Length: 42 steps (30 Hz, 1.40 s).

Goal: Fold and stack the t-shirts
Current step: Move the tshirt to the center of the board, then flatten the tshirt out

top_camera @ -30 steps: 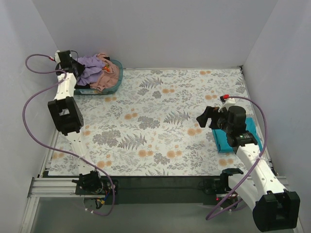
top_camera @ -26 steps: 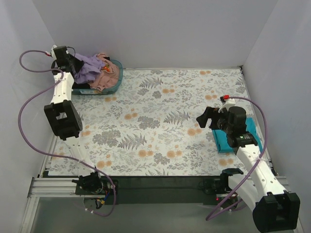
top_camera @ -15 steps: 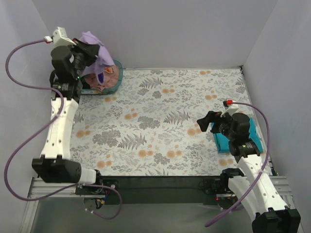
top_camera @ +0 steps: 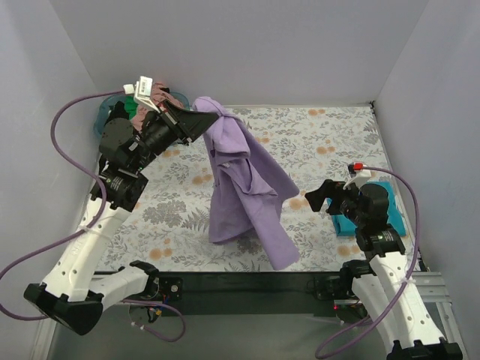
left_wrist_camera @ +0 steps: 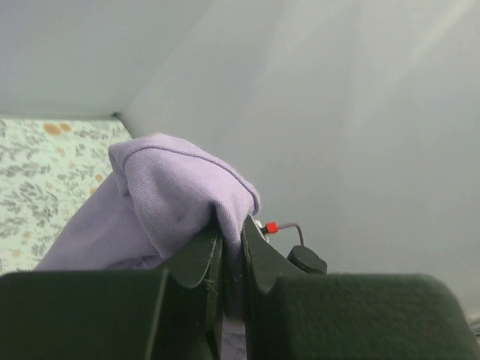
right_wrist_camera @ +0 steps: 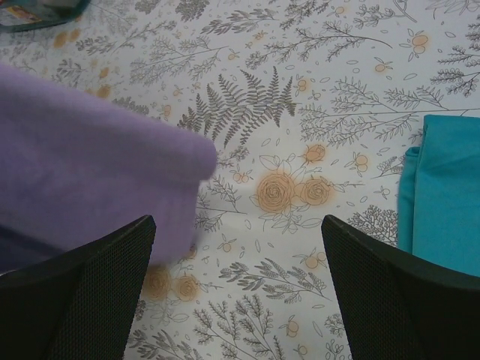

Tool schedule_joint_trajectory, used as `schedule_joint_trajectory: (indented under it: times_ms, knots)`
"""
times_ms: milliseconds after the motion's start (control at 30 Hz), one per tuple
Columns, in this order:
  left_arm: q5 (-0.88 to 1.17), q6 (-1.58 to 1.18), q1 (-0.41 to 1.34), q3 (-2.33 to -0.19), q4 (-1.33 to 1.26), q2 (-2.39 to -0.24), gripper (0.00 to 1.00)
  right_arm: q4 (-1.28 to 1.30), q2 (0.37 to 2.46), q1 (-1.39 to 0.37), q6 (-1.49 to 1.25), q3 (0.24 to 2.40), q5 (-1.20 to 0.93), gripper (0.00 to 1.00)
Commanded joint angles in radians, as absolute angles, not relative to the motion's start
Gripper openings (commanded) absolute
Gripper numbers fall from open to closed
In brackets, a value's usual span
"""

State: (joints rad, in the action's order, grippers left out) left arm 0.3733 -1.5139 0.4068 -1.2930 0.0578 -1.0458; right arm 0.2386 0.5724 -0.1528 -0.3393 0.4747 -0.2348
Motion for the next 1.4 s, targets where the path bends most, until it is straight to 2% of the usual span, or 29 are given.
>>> schedule_joint_trajectory:
  times_ms: [0,167,300,400,633,767,867,900,1033,1100,1300,1367]
  knots:
    - [0.371,-1.552,0.422,-1.243,0.006,-1.035,0.0,0.267,0.526,-0.156,-0.35,0.468,-0.222,0.98]
    - [0.125,-1.607,0.422,-1.013,0.139,-1.061,0.0,0.337,0.552,-0.158,-0.318,0.477,-0.224,0.98]
    - [0.052,-1.655,0.417,-0.847,0.192,-1.149,0.0,0.422,0.636,-0.172,-0.278,0.499,-0.284,0.97]
    - [0.054,-1.675,0.41,-0.763,0.178,-1.213,0.0,0.436,0.67,-0.277,-0.31,0.476,-0.243,0.97]
    - [0.034,-1.686,0.406,-0.658,0.158,-1.235,0.0,0.391,0.802,-0.728,-0.498,0.443,0.03,0.94]
    - [0.031,-1.678,0.406,-0.624,0.158,-1.201,0.0,0.377,0.905,-0.819,-0.563,0.451,0.106,0.9]
    - [0.012,-1.672,0.405,-0.615,0.167,-1.177,0.0,0.367,0.979,-0.844,-0.592,0.466,0.113,0.7]
    - [0.014,-1.671,0.405,-0.615,0.176,-1.163,0.0,0.37,0.997,-0.859,-0.612,0.474,0.135,0.49]
    - [-0.021,-1.664,0.405,-0.621,0.202,-1.134,0.0,0.39,0.98,-0.887,-0.637,0.509,0.17,0.2]
    - [-0.028,-1.664,0.405,-0.63,0.212,-1.123,0.0,0.425,0.954,-0.89,-0.644,0.537,0.186,0.11]
    - [-0.046,-1.655,0.405,-0.716,0.279,-1.083,0.0,0.621,0.898,-0.89,-0.646,0.653,0.308,0.01]
    - [-0.048,-1.643,0.406,-0.758,0.311,-1.054,0.0,0.658,0.864,-0.89,-0.594,0.737,0.359,0.01]
